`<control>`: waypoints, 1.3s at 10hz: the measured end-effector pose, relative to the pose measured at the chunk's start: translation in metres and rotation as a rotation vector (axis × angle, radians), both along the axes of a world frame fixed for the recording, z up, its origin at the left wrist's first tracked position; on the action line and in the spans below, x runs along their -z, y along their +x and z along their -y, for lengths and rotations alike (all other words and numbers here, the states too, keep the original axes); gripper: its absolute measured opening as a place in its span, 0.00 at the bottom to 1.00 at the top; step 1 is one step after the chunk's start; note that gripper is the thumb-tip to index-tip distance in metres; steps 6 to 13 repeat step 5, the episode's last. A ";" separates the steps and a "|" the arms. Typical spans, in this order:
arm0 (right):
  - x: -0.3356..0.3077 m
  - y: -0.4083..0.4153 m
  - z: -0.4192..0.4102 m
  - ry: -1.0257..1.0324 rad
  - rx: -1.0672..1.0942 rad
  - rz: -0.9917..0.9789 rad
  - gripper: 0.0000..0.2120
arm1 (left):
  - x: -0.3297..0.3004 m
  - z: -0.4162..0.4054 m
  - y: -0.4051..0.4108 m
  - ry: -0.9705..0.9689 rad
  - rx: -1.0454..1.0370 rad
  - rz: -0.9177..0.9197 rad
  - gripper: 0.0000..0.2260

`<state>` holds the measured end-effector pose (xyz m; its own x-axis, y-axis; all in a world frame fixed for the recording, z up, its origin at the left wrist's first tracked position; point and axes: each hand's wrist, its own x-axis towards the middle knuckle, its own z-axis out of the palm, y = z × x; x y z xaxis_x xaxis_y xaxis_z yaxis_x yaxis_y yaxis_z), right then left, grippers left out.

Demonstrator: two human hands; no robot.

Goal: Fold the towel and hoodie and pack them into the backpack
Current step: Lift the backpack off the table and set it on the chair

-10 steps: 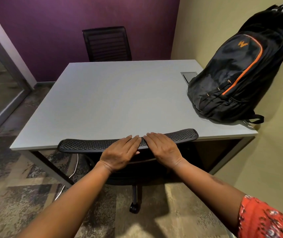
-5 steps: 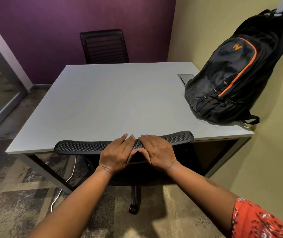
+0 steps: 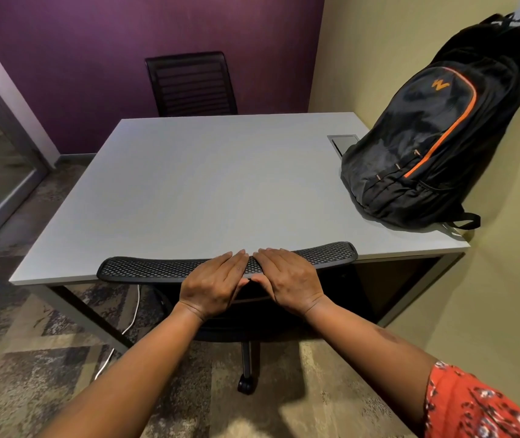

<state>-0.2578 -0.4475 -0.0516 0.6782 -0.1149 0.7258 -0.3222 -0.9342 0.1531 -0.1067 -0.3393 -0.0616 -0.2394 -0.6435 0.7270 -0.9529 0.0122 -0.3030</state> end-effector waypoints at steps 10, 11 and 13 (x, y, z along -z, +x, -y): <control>-0.046 -0.011 -0.016 0.566 -0.019 -0.289 0.40 | -0.052 -0.019 -0.024 0.551 -0.190 -0.452 0.42; -0.046 -0.011 -0.016 0.566 -0.019 -0.289 0.40 | -0.052 -0.019 -0.024 0.551 -0.190 -0.452 0.42; -0.046 -0.011 -0.016 0.566 -0.019 -0.289 0.40 | -0.052 -0.019 -0.024 0.551 -0.190 -0.452 0.42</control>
